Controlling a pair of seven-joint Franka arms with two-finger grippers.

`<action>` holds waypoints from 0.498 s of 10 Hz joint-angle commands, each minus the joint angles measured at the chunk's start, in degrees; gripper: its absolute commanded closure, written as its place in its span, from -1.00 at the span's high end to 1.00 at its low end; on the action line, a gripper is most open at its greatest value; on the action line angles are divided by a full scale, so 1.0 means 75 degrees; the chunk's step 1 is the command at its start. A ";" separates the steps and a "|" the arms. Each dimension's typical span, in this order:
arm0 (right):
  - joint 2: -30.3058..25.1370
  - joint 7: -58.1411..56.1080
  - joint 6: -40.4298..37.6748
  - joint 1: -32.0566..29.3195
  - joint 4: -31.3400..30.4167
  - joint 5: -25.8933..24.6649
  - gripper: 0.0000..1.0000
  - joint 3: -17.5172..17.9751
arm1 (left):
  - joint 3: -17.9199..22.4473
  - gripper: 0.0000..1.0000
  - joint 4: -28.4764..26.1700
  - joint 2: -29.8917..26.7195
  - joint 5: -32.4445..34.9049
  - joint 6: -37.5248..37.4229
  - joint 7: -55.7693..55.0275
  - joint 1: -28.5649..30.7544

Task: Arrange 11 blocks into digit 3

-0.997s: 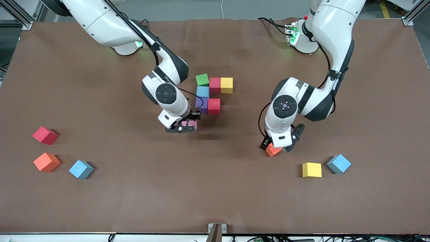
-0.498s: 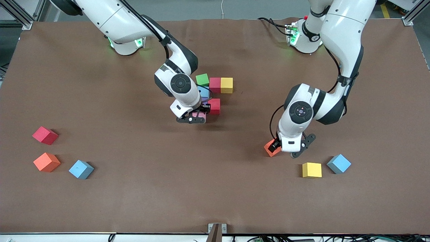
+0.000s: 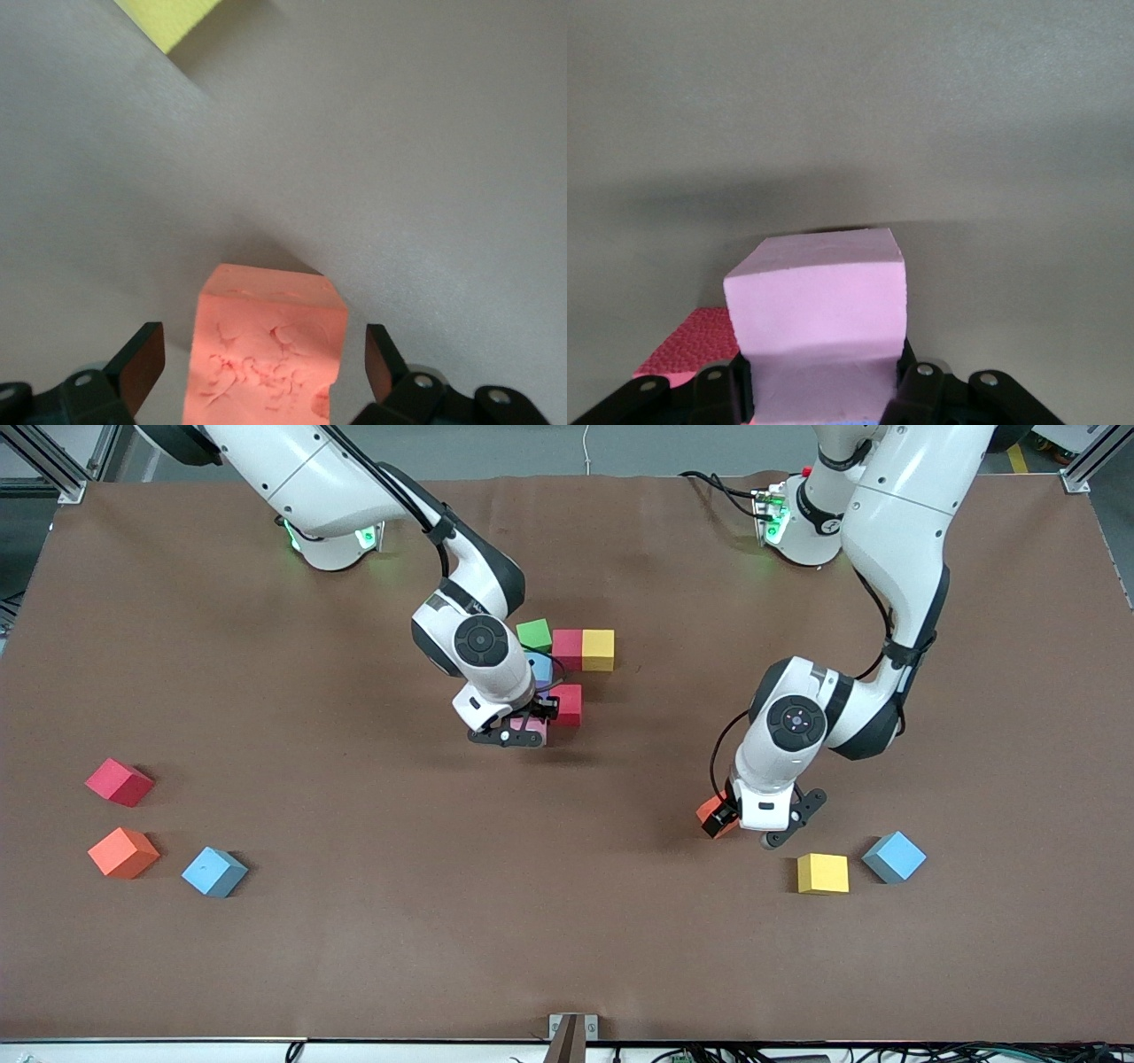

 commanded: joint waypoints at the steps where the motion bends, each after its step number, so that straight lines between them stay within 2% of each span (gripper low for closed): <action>1: -0.0070 0.0108 0.0153 0.0079 -0.0115 -0.0038 -0.86 -0.0043 | -0.0015 1.00 -0.0185 -0.0091 0.0109 0.0316 0.0094 0.0046; 3: -0.0001 0.0108 0.0188 0.0079 -0.0092 -0.0108 -0.86 -0.0078 | -0.0015 1.00 -0.0185 0.0015 0.0283 0.0351 0.0095 0.0034; 4: 0.0046 0.0097 0.0223 0.0091 -0.0092 -0.0109 -0.86 -0.0078 | -0.0015 0.83 -0.0185 0.0027 0.0285 0.0340 0.0071 0.0011; 5: 0.0058 0.0097 0.0258 0.0149 -0.0092 -0.0109 -0.86 -0.0090 | -0.0015 0.35 -0.0208 0.0038 0.0285 0.0328 0.0048 -0.0047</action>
